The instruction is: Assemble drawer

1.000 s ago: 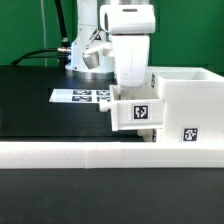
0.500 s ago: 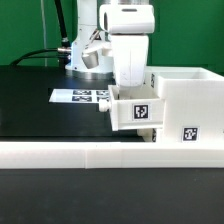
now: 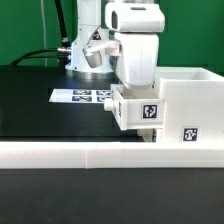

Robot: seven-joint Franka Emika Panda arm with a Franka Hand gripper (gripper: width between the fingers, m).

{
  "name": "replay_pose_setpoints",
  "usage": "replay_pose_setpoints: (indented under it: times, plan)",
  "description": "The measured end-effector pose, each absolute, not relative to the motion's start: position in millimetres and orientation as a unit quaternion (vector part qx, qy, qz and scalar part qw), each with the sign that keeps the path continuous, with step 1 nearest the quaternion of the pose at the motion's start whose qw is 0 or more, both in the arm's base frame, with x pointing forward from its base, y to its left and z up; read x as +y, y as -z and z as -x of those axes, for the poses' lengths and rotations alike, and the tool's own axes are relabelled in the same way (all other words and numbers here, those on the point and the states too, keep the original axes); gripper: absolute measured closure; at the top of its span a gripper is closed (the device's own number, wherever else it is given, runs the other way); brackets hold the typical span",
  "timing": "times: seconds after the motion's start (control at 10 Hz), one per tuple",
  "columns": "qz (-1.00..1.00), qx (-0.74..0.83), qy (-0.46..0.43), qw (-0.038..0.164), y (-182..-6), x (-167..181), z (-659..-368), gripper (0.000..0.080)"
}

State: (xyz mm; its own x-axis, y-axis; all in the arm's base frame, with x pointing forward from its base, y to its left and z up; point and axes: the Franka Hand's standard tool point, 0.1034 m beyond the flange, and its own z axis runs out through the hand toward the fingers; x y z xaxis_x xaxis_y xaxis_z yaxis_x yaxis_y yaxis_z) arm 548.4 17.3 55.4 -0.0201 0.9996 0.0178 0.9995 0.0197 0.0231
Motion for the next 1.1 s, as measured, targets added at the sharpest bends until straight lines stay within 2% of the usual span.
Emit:
replay_pose_setpoints:
  times: [0.2, 0.3, 0.4, 0.6, 0.7, 1.0, 1.1]
  plan:
    - [-0.700, 0.714, -0.014, 0.002, -55.1, 17, -548, 0.0755]
    - [-0.700, 0.714, -0.014, 0.001, -55.0, 17, -548, 0.0565]
    - [-0.703, 0.711, -0.015, 0.002, -55.8, 17, -549, 0.0565]
    - [-0.703, 0.711, -0.015, 0.003, -59.9, 18, -550, 0.0225]
    - [-0.704, 0.710, -0.016, 0.005, -63.5, 19, -551, 0.0173]
    - [-0.705, 0.709, -0.011, 0.011, -84.8, 19, -554, 0.0153]
    - [-0.705, 0.709, -0.001, 0.012, -97.9, 12, -557, 0.0153]
